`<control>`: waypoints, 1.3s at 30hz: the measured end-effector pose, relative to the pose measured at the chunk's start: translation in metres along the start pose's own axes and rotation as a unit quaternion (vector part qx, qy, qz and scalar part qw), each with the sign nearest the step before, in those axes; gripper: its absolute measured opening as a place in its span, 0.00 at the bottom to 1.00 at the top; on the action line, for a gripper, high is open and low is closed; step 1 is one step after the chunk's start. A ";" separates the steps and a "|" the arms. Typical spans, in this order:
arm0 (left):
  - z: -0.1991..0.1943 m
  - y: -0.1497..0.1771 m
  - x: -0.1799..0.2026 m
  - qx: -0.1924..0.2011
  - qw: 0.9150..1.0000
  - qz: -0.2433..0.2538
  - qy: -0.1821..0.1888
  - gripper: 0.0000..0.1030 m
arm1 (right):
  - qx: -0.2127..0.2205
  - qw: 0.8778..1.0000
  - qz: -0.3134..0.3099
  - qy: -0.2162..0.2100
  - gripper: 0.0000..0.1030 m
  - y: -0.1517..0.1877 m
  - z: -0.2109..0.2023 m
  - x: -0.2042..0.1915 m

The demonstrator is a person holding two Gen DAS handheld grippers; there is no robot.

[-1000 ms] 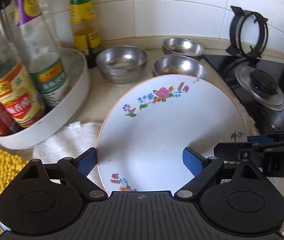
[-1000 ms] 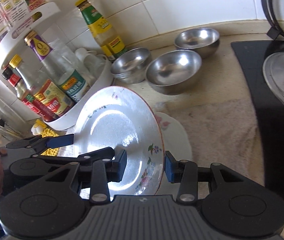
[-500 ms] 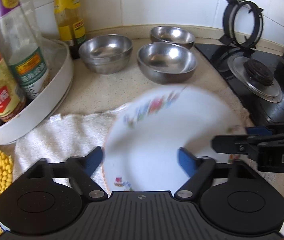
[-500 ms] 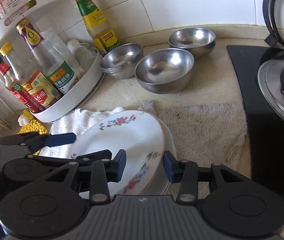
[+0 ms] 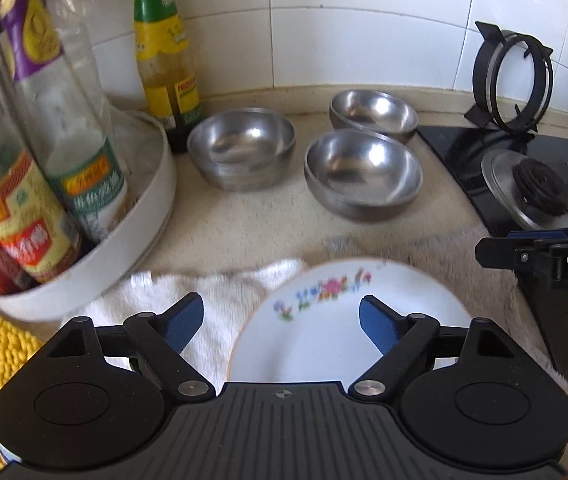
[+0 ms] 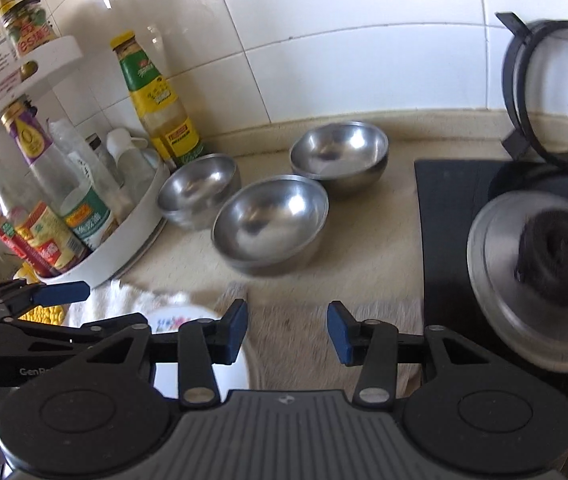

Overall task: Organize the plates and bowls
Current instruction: 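Move the right gripper to a steel bowl and grasp its rim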

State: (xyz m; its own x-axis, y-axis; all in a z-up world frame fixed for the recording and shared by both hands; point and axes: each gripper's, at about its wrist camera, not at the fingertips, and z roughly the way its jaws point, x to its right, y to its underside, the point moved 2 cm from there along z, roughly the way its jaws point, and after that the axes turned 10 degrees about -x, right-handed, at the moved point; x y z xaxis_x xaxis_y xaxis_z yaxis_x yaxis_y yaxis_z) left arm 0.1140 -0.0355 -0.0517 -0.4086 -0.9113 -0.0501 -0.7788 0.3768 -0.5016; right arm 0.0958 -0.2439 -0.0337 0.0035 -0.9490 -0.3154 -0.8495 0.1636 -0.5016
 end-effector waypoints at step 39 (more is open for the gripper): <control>0.119 -0.101 0.027 -0.099 0.994 -0.028 0.031 0.55 | -0.098 0.987 -0.128 0.021 0.23 -0.088 0.115 0.016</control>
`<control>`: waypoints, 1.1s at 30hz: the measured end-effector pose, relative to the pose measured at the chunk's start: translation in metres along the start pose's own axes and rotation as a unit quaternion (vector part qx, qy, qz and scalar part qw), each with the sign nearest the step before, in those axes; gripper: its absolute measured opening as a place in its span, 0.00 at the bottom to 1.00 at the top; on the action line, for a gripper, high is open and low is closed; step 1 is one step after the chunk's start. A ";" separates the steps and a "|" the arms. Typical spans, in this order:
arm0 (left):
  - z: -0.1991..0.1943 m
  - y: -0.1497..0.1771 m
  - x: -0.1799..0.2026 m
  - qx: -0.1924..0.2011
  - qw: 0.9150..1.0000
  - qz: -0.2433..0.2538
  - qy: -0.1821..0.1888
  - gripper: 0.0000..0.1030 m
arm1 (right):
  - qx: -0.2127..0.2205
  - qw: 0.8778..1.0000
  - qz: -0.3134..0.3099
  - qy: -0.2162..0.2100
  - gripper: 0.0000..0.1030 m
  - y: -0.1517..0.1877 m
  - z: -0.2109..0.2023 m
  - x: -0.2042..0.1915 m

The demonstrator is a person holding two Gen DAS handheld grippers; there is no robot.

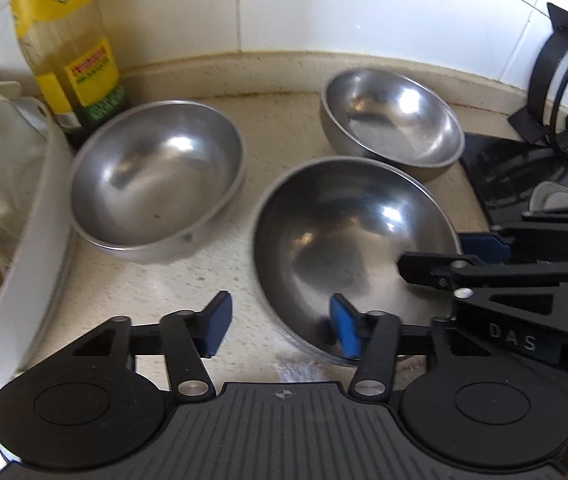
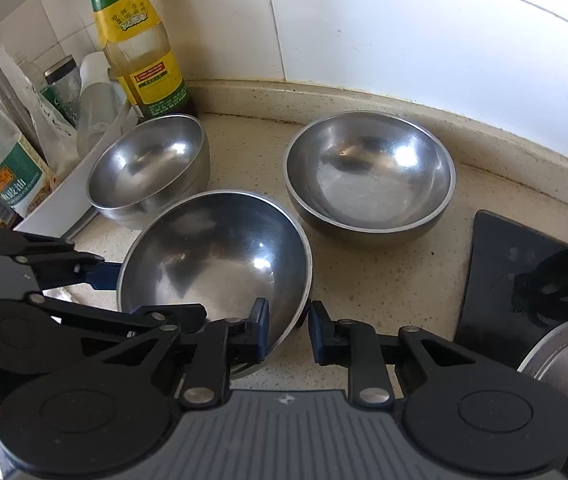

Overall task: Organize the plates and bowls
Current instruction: 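Move the right gripper to a steel bowl and grasp its rim, then lift the steel bowl and lower it onto the plate stack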

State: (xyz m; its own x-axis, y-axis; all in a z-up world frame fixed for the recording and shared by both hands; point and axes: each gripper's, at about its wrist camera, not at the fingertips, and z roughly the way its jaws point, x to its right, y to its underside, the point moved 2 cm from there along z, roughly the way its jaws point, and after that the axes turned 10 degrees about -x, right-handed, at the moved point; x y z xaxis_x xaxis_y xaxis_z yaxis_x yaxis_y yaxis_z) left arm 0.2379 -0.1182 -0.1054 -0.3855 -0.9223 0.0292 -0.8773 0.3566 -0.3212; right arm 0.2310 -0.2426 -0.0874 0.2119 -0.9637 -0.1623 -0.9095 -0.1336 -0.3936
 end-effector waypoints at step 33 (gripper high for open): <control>-0.049 0.019 0.018 0.080 0.995 0.032 -0.040 0.49 | 0.068 0.996 -0.043 0.036 0.22 0.020 -0.053 -0.029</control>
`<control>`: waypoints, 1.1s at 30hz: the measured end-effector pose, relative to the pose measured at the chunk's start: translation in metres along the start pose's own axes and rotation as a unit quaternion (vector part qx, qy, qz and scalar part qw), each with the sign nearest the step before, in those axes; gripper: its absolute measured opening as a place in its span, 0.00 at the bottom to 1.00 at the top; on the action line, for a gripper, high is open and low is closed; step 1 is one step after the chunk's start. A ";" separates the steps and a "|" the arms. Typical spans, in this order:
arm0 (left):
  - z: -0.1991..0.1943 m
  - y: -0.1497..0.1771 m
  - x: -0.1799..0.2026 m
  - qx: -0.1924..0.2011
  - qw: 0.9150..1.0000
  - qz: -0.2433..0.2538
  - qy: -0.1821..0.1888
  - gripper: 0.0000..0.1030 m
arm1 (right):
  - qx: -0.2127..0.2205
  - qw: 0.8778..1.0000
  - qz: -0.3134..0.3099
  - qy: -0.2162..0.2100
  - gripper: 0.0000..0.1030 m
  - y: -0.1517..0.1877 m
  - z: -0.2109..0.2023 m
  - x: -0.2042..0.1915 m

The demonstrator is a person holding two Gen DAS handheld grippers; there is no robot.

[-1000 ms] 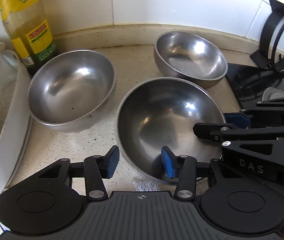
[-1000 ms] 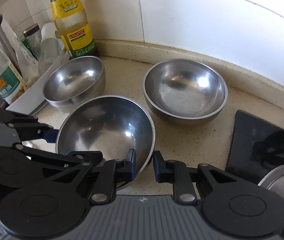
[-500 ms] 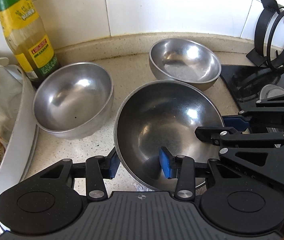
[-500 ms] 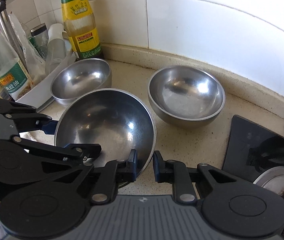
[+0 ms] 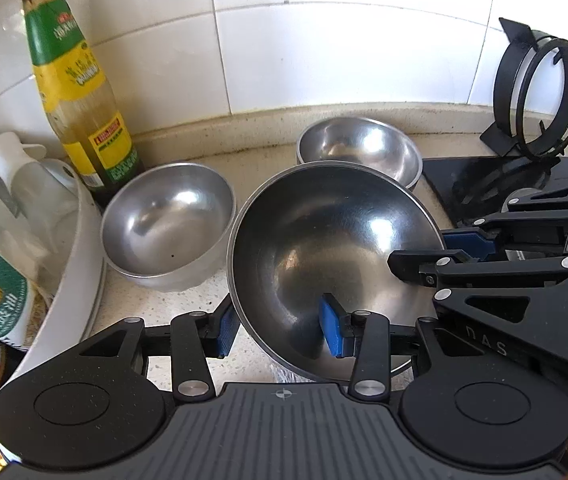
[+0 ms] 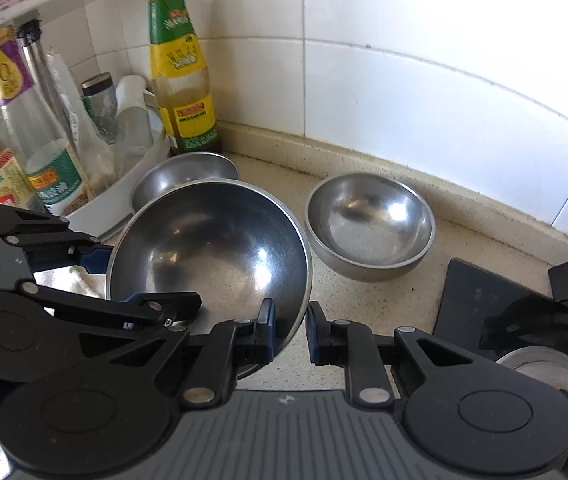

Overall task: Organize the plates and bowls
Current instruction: 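Lift the steel bowl and lower it onto the plate stack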

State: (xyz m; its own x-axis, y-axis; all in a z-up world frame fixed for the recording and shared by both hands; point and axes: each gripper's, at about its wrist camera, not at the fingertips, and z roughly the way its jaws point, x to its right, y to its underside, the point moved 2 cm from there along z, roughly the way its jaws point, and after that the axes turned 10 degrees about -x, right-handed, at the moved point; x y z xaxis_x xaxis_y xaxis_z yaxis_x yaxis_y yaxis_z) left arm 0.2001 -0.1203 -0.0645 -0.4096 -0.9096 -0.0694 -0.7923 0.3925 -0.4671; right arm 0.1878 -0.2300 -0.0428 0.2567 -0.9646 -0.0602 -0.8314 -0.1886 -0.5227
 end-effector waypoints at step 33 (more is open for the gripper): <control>-0.081 0.136 -0.046 -0.014 0.999 -0.030 0.000 0.50 | -0.059 0.998 -0.020 -0.010 0.22 0.068 -0.037 -0.121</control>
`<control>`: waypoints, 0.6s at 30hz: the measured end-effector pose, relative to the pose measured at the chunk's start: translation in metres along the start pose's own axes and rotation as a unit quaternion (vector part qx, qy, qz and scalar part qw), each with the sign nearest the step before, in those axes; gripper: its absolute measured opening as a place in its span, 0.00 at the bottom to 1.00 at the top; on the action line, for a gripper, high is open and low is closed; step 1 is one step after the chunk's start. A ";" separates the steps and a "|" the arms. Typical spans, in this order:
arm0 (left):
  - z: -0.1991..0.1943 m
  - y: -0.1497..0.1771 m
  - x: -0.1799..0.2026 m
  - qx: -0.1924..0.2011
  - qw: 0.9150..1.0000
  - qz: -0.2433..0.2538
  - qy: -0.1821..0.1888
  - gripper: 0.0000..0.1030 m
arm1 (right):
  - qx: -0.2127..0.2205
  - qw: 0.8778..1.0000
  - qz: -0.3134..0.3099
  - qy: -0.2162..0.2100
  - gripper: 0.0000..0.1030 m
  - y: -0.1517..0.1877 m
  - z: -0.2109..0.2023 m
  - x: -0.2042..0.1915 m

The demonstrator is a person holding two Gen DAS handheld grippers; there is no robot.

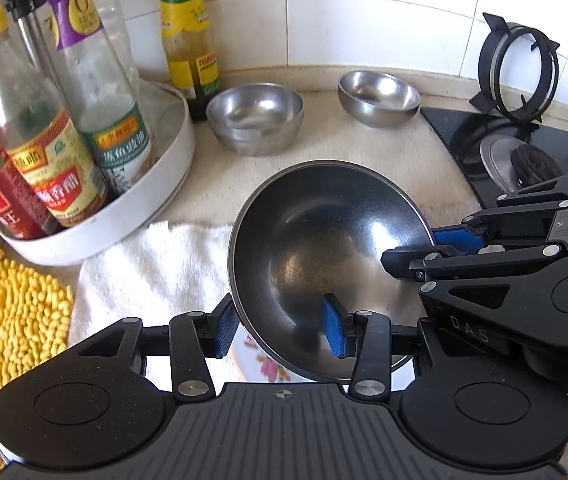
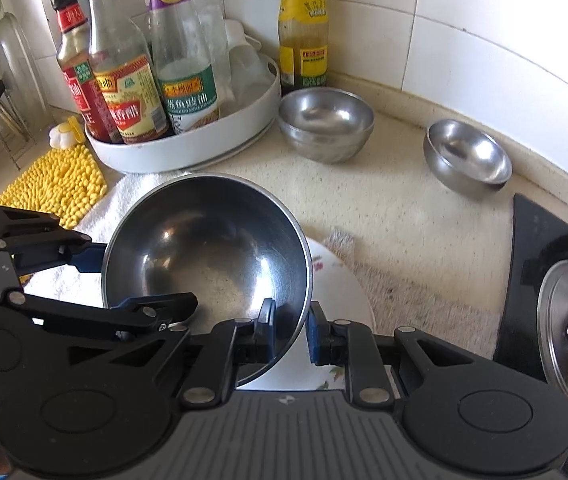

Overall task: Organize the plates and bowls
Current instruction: 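Lift the steel bowl and lower it onto the plate stack, then open the right gripper and withdraw from the bowl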

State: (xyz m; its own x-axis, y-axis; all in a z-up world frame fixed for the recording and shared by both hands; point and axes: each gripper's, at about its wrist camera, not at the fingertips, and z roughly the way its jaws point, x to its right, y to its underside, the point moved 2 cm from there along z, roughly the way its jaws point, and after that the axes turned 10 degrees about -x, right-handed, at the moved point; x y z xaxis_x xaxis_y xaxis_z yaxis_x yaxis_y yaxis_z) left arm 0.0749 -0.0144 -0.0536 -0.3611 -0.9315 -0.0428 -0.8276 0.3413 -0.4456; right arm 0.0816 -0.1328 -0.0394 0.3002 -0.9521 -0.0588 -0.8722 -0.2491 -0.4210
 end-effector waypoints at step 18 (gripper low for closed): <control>0.009 0.004 -0.010 -0.004 1.000 0.010 0.017 0.83 | -0.021 0.999 0.046 -0.005 0.52 0.016 -0.007 0.031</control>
State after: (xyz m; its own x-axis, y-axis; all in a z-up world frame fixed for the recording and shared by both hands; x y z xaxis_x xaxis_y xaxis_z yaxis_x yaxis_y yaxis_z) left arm 0.0794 -0.0046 -0.0631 -0.3923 -0.9196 -0.0210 -0.8229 0.3611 -0.4387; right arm 0.0736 -0.1673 -0.0416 0.2216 -0.9695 -0.1047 -0.9120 -0.1680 -0.3743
